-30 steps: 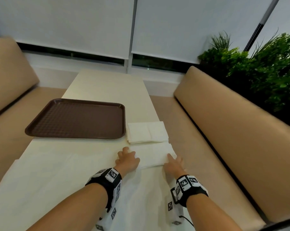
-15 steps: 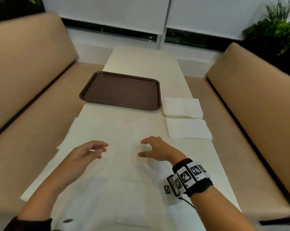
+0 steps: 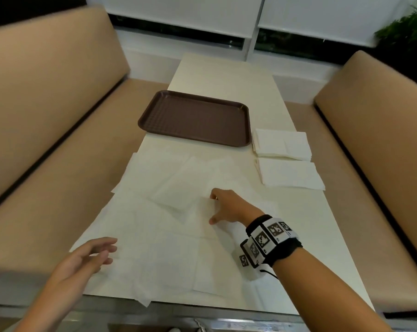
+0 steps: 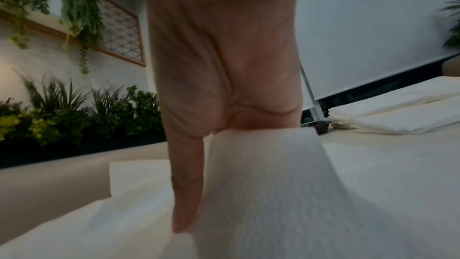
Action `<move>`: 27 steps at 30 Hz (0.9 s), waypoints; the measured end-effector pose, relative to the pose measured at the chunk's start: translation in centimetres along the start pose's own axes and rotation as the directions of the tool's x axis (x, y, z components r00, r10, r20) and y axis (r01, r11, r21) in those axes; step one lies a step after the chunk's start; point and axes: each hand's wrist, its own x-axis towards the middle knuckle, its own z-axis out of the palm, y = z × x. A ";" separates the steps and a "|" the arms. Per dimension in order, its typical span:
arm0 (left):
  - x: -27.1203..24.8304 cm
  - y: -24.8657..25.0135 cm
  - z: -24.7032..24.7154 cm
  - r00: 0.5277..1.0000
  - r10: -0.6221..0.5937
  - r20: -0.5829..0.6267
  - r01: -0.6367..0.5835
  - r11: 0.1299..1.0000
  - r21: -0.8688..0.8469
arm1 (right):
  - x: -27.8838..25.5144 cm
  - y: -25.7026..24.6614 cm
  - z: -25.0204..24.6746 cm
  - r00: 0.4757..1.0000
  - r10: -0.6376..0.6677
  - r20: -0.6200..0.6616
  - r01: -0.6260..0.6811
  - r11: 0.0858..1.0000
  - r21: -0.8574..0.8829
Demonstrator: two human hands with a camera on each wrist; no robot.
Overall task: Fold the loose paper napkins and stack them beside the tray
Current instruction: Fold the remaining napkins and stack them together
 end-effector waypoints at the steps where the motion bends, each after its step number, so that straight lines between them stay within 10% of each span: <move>1: 0.0 0.3 0.0 1.000 0.009 0.008 -0.009 1.000 0.005 | -0.2 0.0 -0.3 1.000 -0.004 -0.007 0.004 0.998 0.057; 7: 0.3 2.7 0.1 0.998 0.067 0.017 -0.067 0.997 -0.033 | -1.5 -0.2 -2.5 0.980 -0.082 -0.182 0.103 0.988 0.112; 14: 0.6 4.9 -0.1 0.994 0.097 0.047 -0.095 0.995 -0.042 | -5.5 -1.2 -5.2 0.959 -0.283 -0.029 0.283 0.942 0.180; 19: 2.2 7.3 1.3 0.985 0.148 0.091 -0.144 0.988 -0.052 | -10.6 -2.2 -11.7 0.902 -0.385 -0.195 0.401 0.582 0.707; 27: 4.4 16.0 9.9 0.912 0.302 0.278 -0.231 0.938 -0.260 | -11.4 -1.5 -14.3 0.802 -0.159 -0.575 0.596 0.160 0.787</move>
